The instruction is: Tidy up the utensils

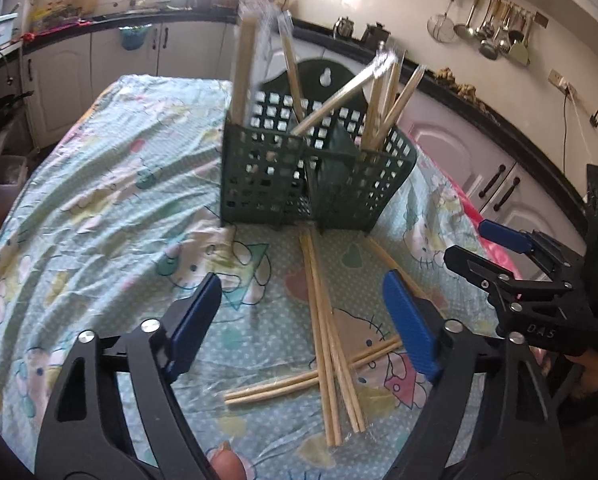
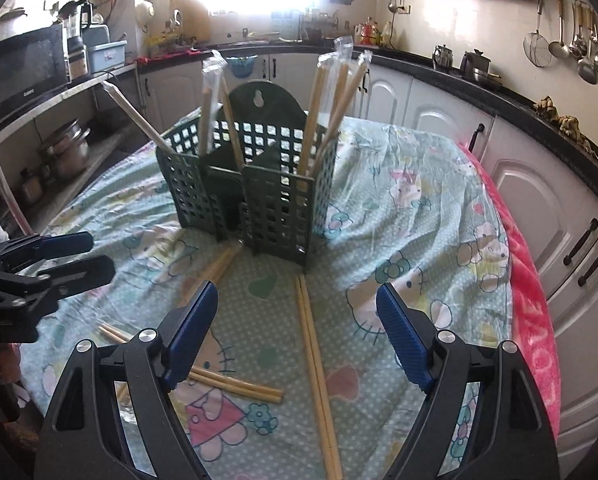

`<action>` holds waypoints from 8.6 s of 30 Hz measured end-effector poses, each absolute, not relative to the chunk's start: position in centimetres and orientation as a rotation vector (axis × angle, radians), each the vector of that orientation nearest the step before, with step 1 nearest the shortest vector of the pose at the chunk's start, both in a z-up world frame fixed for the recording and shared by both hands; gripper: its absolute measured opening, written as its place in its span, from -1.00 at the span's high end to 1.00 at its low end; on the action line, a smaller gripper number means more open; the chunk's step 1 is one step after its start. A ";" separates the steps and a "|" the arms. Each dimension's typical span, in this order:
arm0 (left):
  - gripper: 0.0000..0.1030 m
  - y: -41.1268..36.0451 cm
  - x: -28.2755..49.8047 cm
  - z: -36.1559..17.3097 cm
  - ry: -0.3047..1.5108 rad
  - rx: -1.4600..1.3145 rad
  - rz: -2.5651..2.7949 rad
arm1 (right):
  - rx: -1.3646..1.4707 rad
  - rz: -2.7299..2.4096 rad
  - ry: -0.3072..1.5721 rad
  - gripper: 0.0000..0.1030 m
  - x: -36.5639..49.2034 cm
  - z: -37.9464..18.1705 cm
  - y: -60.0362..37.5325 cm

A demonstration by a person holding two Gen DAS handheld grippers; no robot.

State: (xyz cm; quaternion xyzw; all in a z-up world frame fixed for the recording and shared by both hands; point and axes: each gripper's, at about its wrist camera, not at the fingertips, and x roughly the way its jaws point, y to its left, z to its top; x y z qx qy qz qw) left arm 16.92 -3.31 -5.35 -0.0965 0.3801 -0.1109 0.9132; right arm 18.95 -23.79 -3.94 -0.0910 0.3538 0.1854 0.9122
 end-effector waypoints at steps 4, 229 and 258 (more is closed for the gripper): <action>-0.24 -4.0 18.5 -6.5 0.820 -0.210 -0.244 | -0.184 0.371 0.756 -0.53 19.7 -4.9 -24.3; -0.78 5.6 17.9 6.1 0.420 -0.339 -0.099 | -0.053 0.420 0.449 -0.25 20.3 6.8 -22.5; -0.79 5.0 10.7 0.9 0.539 -0.272 -0.068 | -0.141 0.451 0.499 -0.46 16.1 4.3 -21.1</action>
